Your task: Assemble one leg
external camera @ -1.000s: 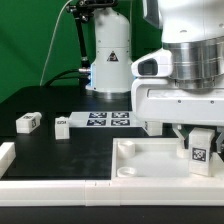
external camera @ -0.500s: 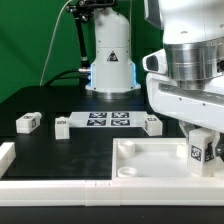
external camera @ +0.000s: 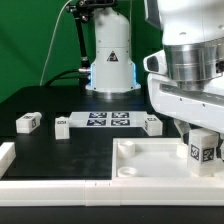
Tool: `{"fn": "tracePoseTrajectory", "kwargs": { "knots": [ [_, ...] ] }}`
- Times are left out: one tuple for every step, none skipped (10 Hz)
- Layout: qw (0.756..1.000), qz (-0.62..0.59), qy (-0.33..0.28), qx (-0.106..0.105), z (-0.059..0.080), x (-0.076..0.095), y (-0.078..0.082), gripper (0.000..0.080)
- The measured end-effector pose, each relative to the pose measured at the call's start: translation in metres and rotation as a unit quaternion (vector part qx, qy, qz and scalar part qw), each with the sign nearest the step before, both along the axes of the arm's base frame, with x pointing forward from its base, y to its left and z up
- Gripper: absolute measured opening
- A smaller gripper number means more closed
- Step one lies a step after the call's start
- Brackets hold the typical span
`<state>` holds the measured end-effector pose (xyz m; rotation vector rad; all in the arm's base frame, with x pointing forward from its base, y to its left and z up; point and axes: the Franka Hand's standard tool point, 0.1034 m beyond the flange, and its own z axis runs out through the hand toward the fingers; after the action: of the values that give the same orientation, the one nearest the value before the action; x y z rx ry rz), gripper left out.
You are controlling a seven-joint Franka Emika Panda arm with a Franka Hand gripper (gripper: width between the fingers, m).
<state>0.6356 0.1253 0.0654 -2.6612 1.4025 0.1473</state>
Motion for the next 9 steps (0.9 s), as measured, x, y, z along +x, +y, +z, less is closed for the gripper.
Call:
{"fn": "tracePoseTrajectory", "kwargs": {
  "knots": [
    [0.997,0.073,0.001,-0.001,0.0020,-0.0002,0.0010,0.0631],
    [0.990,0.140,-0.011,-0.002,0.0027,0.0012,0.0012,0.0644],
    [0.982,0.190,-0.016,-0.008,0.0028,0.0010,0.0010,0.0644],
    [0.965,0.262,-0.022,-0.010,0.0041,0.0016,-0.0021,0.0649],
    [0.951,0.307,-0.031,-0.010,0.0052,0.0034,-0.0048,0.0649],
    [0.936,0.350,-0.043,-0.012,0.0057,0.0046,-0.0059,0.0649],
    [0.919,0.388,-0.061,-0.022,0.0072,0.0044,-0.0022,0.0649],
    [0.907,0.415,-0.073,-0.026,0.0069,0.0022,0.0004,0.0649],
    [0.885,0.456,-0.091,-0.031,0.0031,0.0019,0.0010,0.0649]
  ]
}}
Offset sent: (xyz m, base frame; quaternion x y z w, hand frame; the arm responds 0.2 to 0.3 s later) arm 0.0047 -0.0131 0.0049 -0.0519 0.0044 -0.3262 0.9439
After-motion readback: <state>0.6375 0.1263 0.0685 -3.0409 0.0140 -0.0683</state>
